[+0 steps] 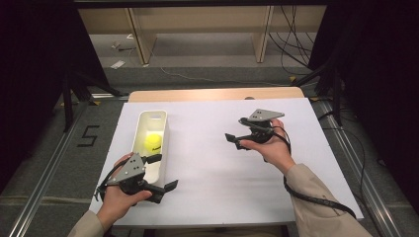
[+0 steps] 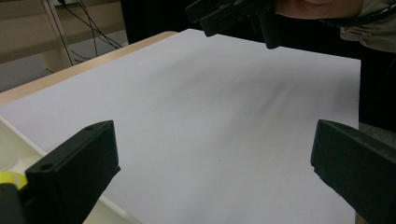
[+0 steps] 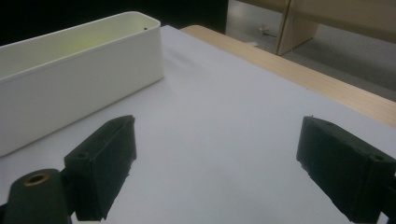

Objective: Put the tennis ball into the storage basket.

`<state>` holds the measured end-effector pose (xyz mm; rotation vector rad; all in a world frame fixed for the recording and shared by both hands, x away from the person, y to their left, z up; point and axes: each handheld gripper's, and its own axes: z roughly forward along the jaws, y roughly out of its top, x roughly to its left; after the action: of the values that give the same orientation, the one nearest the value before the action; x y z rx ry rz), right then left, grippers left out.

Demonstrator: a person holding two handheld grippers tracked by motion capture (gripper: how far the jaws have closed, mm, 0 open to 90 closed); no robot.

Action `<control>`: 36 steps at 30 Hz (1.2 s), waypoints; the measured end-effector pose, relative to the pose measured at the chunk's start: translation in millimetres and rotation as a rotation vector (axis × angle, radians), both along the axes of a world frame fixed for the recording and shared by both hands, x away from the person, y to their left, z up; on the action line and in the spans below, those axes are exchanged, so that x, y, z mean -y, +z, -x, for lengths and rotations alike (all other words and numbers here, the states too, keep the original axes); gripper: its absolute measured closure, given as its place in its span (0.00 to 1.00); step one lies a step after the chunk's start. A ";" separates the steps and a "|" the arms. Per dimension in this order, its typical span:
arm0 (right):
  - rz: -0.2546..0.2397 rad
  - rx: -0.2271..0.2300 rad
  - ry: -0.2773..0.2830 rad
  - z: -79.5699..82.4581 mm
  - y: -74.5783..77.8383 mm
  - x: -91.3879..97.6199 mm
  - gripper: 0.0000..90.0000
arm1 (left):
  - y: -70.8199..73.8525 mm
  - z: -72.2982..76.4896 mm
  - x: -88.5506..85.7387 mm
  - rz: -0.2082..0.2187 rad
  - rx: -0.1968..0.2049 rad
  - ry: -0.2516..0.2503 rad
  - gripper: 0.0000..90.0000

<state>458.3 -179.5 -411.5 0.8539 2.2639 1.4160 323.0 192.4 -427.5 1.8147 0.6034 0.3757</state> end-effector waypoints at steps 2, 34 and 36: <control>-0.001 -0.001 -0.004 0.5 -0.1 2.8 0.14 | 0.0 0.0 0.0 0.001 -0.001 0.000 0.01; -0.007 -0.019 -0.085 18.7 -8.1 49.5 0.15 | 0.3 0.0 0.1 -0.003 0.002 0.003 0.01; -0.011 -0.018 -0.091 20.3 -8.6 52.0 0.15 | 0.1 -0.1 0.0 -0.002 0.001 0.004 0.01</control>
<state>438.0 -231.6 -420.0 0.9642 2.2020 1.3870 323.0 192.4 -427.3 1.8152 0.6061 0.3803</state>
